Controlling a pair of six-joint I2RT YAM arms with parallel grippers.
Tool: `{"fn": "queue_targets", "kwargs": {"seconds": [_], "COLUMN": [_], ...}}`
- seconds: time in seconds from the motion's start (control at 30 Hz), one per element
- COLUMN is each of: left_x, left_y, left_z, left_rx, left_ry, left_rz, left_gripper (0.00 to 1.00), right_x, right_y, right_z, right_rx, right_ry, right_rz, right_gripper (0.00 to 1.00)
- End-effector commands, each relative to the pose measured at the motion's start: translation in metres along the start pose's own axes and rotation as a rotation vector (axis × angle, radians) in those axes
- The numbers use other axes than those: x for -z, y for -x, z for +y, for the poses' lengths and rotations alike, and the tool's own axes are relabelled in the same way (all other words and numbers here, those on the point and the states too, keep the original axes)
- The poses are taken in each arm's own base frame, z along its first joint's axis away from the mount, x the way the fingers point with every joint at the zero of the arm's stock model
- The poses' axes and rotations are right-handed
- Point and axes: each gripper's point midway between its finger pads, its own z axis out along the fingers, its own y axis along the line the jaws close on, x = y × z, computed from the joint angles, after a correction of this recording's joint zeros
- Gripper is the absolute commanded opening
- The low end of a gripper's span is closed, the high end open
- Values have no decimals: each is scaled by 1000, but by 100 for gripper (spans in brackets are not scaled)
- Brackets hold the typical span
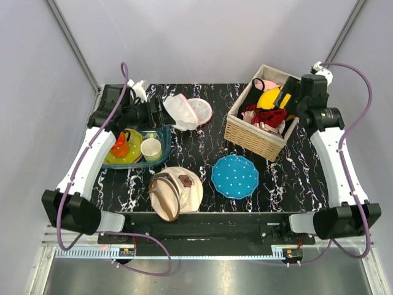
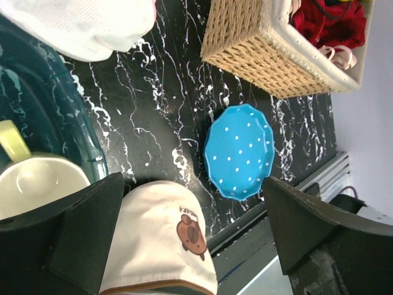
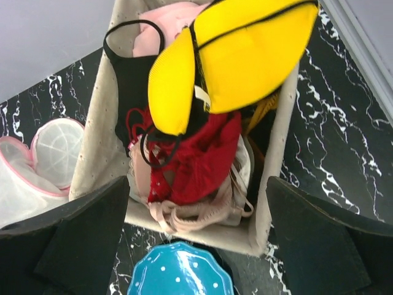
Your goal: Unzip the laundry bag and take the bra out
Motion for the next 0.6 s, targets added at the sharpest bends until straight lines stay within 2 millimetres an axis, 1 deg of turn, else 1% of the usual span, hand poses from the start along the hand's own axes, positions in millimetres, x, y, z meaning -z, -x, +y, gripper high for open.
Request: {"fn": "queue_targets", "kwargs": {"seconds": [0.0,0.03,0.1,0.13,0.17,0.2,0.23,0.27,0.3,0.33,0.37,0.57], "left_x": [16,18,20,21,21,22,19,23,24,23,25,26], "left_y": [-2,-9,-14,-21,-26,-27,-37,-40,-40,-46,-47,-51], "left_z": [3,10,18,20,21,21,25,24,24,28,28,29], "left_rx": [-121,-122,-135,-136,-135,-136,-126,-127,-130,-125,-124,-115], "left_ry": [20,47,79,80,79,72,73,67,67,73,72,76], "left_rz": [-75,-79,-85,-79,-75,-82,-68,-82,-95,-89,-98,-100], "left_gripper": [98,98,99,99,99,99,99,99,99,99,99,99], "right_x": [28,26,31,30,32,38,37,39,45,44,45,48], "right_y": [-20,-36,-46,-57,-61,-60,-70,-72,-70,-76,-76,-74], "right_z": [-2,-4,-8,-17,-21,-28,-34,-38,-42,-45,-46,-55], "right_rx": [-43,-42,-44,-36,-32,-34,-30,-31,-40,-40,-40,-31], "right_ry": [47,48,46,19,6,-16,-32,-40,-50,-55,-58,-96], "right_rz": [35,75,89,112,112,89,102,98,76,83,78,53], "right_gripper": [100,100,100,100,100,100,100,100,100,100,100,100]}}
